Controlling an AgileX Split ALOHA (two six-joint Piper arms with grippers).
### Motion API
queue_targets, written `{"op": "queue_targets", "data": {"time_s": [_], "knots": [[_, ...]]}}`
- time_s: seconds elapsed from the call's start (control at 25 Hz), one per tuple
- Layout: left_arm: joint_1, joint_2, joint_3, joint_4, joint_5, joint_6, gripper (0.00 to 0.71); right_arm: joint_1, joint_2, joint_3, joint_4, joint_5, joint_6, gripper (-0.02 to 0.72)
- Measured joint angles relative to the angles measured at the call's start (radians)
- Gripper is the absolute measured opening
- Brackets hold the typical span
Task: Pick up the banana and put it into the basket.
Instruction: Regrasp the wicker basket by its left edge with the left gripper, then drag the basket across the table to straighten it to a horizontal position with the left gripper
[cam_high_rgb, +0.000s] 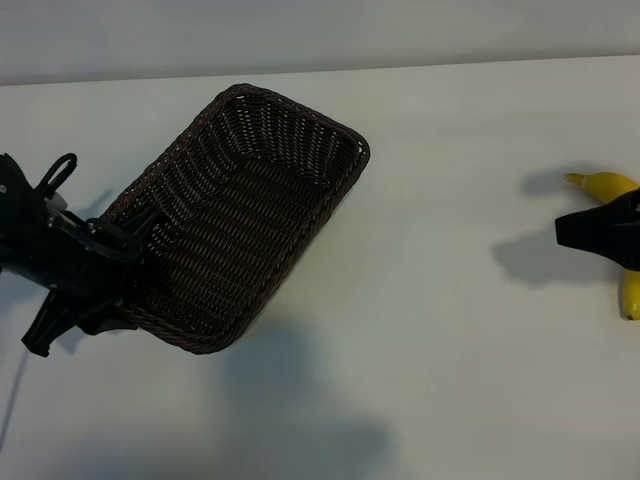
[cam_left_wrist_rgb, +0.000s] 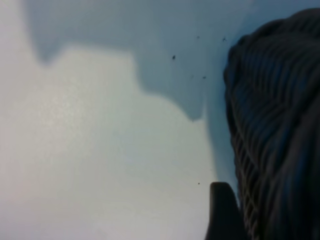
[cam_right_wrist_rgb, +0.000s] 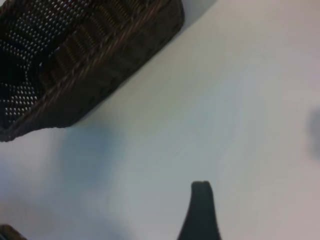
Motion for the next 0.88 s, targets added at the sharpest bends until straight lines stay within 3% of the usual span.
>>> {"op": "queue_targets", "data": {"time_s": [0.12, 0.4, 0.88], "knots": [[0.0, 0.0, 0.0, 0.018, -0.003, -0.034, 0.387, 0.0, 0.0, 0.0, 0.0, 0.0, 0.0, 0.584], [0.0, 0.0, 0.0, 0.048, -0.01, -0.078, 0.166, 0.0, 0.0, 0.0, 0.0, 0.0, 0.001, 0.584], [0.0, -0.022, 0.0, 0.008, -0.005, -0.078, 0.16, 0.0, 0.0, 0.0, 0.0, 0.002, 0.001, 0.584]]}}
